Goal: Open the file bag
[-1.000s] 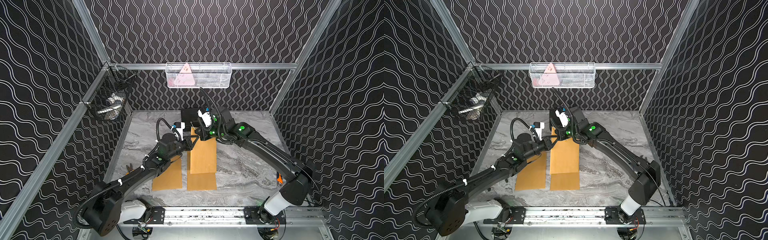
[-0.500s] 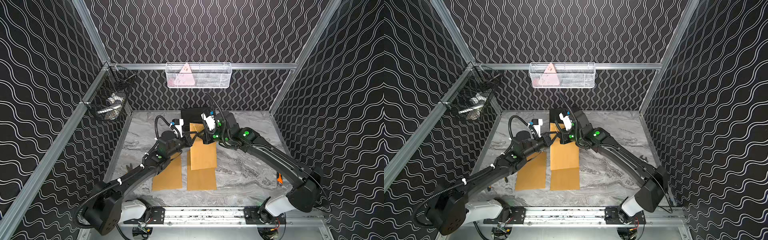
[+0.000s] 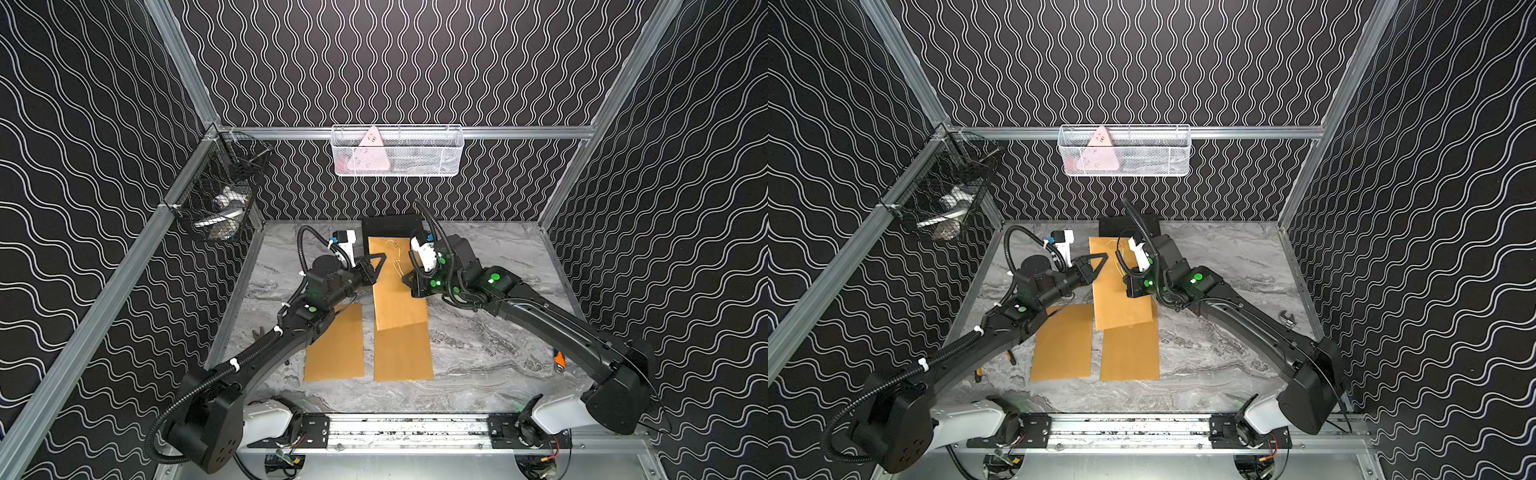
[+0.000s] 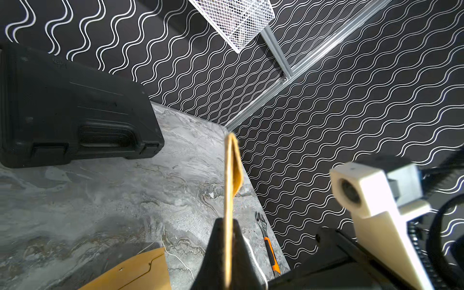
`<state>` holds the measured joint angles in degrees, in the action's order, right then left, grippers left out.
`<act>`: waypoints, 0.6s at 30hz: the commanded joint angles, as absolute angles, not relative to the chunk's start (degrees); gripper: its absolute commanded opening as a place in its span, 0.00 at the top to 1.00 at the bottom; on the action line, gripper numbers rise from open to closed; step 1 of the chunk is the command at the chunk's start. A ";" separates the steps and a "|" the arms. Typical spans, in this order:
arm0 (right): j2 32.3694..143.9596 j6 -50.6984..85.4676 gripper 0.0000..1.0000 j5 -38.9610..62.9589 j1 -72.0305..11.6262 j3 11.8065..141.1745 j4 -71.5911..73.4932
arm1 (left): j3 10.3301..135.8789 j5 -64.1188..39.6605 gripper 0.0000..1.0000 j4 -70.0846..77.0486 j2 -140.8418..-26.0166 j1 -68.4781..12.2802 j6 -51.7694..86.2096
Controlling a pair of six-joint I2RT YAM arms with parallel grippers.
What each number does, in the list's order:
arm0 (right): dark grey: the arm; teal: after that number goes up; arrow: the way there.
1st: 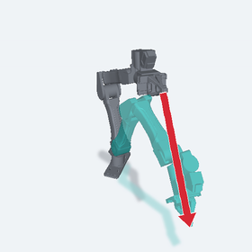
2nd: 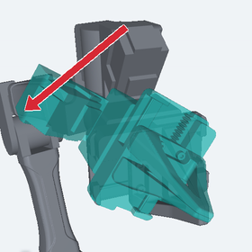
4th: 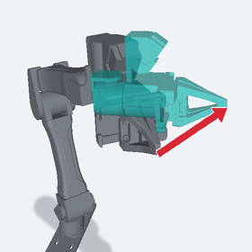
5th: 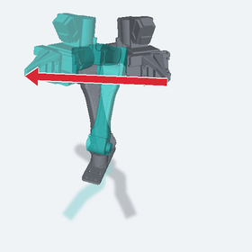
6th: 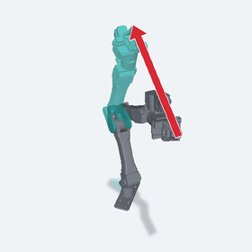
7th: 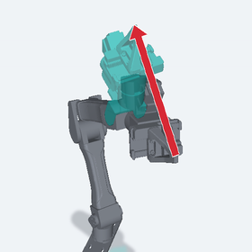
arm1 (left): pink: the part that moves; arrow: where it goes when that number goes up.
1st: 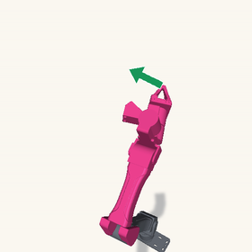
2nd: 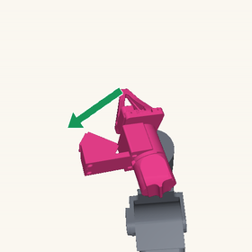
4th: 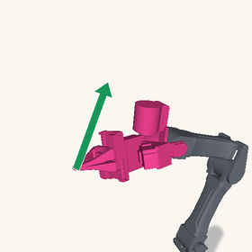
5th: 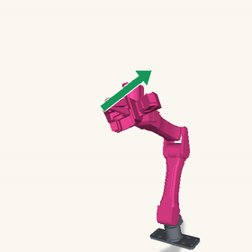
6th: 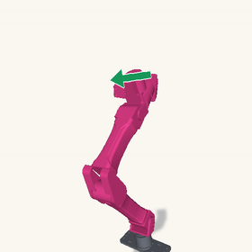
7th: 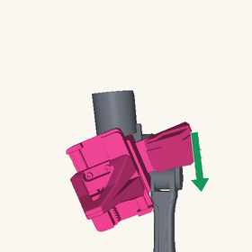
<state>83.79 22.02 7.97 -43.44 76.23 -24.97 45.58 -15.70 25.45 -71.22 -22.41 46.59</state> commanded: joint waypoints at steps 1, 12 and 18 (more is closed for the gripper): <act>83.06 22.85 1.00 6.67 -43.29 75.13 -23.72 | 46.32 -16.41 1.00 25.58 -70.67 -21.90 46.67; 80.95 23.12 1.00 5.09 -40.51 72.25 -24.59 | 46.11 -17.17 1.00 25.44 -69.97 -21.28 46.58; 81.12 22.34 1.00 5.04 -38.13 72.59 -25.22 | 45.53 -17.53 1.00 25.40 -69.13 -21.26 46.67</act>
